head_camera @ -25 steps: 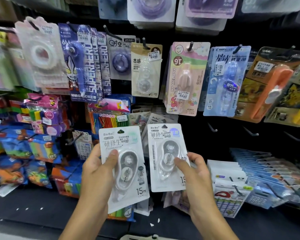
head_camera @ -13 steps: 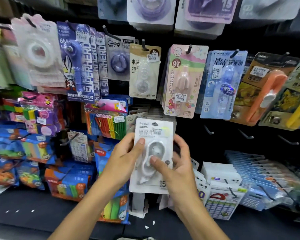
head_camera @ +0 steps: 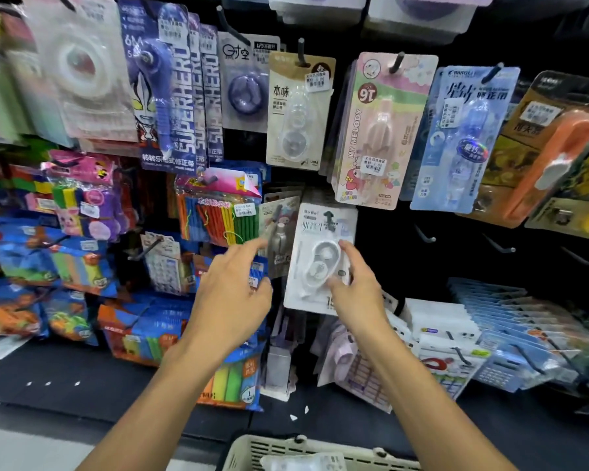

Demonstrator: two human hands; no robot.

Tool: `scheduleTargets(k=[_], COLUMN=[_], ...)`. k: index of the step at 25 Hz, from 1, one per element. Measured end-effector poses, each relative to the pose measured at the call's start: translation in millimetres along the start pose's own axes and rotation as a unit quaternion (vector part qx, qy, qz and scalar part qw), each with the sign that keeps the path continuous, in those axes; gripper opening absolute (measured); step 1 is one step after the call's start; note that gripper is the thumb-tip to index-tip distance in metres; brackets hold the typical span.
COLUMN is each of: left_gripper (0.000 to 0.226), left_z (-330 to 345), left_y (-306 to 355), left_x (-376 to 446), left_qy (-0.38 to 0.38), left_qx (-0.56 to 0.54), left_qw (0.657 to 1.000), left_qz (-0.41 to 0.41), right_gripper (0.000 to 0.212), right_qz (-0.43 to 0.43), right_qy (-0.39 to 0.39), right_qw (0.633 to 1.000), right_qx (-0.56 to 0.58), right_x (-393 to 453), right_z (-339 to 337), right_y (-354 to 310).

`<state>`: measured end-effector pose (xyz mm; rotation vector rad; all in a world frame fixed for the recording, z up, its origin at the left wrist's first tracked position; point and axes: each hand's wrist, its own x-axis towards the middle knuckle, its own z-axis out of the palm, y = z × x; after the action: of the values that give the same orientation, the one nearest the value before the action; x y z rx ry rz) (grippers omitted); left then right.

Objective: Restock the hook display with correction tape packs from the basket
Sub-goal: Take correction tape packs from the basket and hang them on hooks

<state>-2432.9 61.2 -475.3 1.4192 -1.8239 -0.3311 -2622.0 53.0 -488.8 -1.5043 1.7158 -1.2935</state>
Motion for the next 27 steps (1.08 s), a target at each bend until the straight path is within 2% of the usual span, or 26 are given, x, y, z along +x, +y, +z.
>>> scheduleTargets(k=[2,4,6,7,8,9,11,12,14,15,16,17,19,21,23,24,26,27], left_gripper=[0.052,0.048,0.046,0.045,0.045,0.045,0.047,0.048,0.051,0.051,0.051,0.052,0.054,0.069,0.088,0.086,0.049,0.03], left_z=[4.8,11.0,20.1,28.7,39.9,51.6,72.8,83.1,96.9,101.0,103.9,106.5,111.6,119.7,128.0,131.8,142.5,145.4], left_y=[-5.0,-13.8,-17.0,-19.1,-22.3,-26.8,-37.6,-44.1,-56.9,-62.6,-68.8,-74.0,-80.9,-82.4,-81.9,-80.4,-82.3,-80.6], left_x=[-11.3,-25.7,-43.8,-54.5,-66.2,-79.7,-109.8,-125.1,-149.0,-157.1,-161.4,-163.1,-164.5,-163.9,-163.5,-160.9,-154.7,-150.8], left_qy=[-0.091,-0.265,-0.457,-0.523,-0.558,-0.569,-0.576,-0.6,-0.663,-0.679,-0.68,-0.67,-0.627,-0.552,-0.496,-0.483,-0.452,-0.437], left_qx=[0.051,0.116,0.197,0.235,0.263,0.283,0.29,0.282,0.29,0.299,0.299,0.289,0.257,0.222,0.145,0.075,-0.06,-0.083], left_qw=[0.994,0.956,0.866,0.819,0.787,0.772,0.764,0.748,0.69,0.671,0.67,0.683,0.735,0.803,0.853,0.864,0.863,0.864], left_qz=[-0.025,-0.041,-0.036,-0.025,-0.01,0.008,0.039,0.038,0.012,-0.005,-0.016,-0.022,-0.017,-0.025,-0.068,-0.117,-0.217,-0.235], right_gripper=[0.068,0.062,0.045,0.036,0.033,0.038,0.063,0.078,0.097,0.096,0.087,0.072,0.042,0.024,0.017,0.018,0.018,0.014], right_qz=[-0.032,-0.052,-0.018,0.031,0.085,0.121,0.107,0.076,0.048,0.052,0.054,0.05,0.018,0.033,0.089,0.128,0.162,0.175], right_qy=[-0.006,0.01,-0.047,-0.112,-0.2,-0.304,-0.44,-0.468,-0.469,-0.46,-0.449,-0.431,-0.381,-0.36,-0.395,-0.417,-0.394,-0.366], right_qw=[0.998,0.997,0.996,0.987,0.961,0.908,0.787,0.75,0.731,0.732,0.74,0.753,0.788,0.816,0.864,0.881,0.904,0.908], right_qx=[-0.05,-0.056,-0.079,-0.109,-0.17,-0.26,-0.42,-0.461,-0.493,-0.5,-0.498,-0.494,-0.483,-0.451,-0.3,-0.182,0.041,0.104], right_x=[1.3,-22.9,-66.8,-91.7,-117.2,-144.0,-189.7,-209.1,-230.2,-230.8,-226.0,-217.1,-193.1,-160.4,-128.5,-117.4,-107.7,-107.1], right_z=[2.3,-0.7,-2.7,-4.2,-5.8,-7.5,-7.8,-6.5,1.2,6.4,10.6,13.8,14.8,8.5,0.1,-2.7,-9.6,-13.4], right_y=[12.7,50.6,111.8,145.9,177.8,206.0,254.6,271.5,290.3,292.2,289.3,283.7,268.9,245.9,220.7,209.8,198.8,203.3])
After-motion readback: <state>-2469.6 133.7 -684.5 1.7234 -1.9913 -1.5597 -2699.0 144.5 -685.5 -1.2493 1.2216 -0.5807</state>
